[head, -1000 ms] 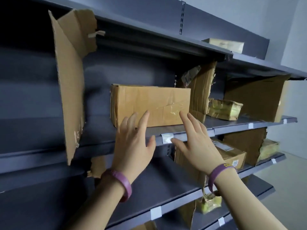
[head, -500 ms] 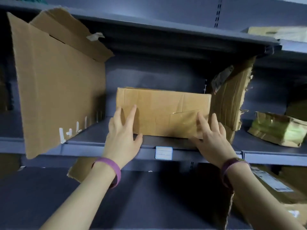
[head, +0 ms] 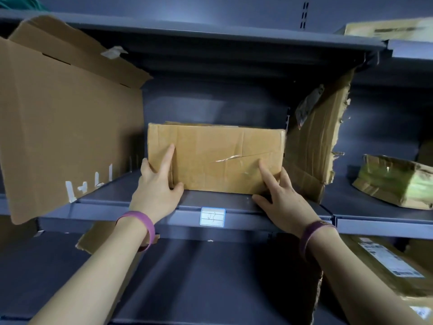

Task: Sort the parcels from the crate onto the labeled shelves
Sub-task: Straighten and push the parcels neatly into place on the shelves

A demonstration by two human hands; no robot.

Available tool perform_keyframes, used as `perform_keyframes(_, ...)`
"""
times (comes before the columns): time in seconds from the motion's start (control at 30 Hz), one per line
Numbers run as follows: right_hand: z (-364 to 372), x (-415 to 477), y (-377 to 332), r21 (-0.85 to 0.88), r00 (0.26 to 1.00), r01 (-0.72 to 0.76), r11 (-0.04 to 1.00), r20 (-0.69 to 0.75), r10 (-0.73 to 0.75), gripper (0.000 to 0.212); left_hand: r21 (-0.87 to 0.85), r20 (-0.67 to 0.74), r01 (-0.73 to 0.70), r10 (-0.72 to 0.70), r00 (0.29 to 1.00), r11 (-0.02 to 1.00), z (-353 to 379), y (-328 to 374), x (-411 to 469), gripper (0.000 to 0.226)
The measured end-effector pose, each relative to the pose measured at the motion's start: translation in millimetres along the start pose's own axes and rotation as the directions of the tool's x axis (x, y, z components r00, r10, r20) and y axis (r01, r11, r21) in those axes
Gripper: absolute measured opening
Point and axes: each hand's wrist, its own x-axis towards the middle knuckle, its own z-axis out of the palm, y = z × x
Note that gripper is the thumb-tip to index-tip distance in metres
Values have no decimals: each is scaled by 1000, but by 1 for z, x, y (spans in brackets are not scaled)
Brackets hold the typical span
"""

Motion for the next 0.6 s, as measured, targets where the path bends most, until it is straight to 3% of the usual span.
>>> perform_keyframes(0.27,4,2,3,-55,1000,23,998,-20,-24,78,-13,41,-11,12,999,1000,-6,-3,0,82)
perform_keyframes(0.43,4,-3,1,3,999,16,1000,-30,-15,74,-32,-33,5,-6,999,999,-3,-2,-5,79)
perform_keyframes(0.53,4,-17,-4,52,990,72,996,-121,-65,74,-29,-176,-115,108,978,993,1,4,-16,76)
perform_keyframes(0.6,0,-27,-8,28,984,93,995,-154,-87,76,-87,-198,-201,180,963,976,3,16,-25,73)
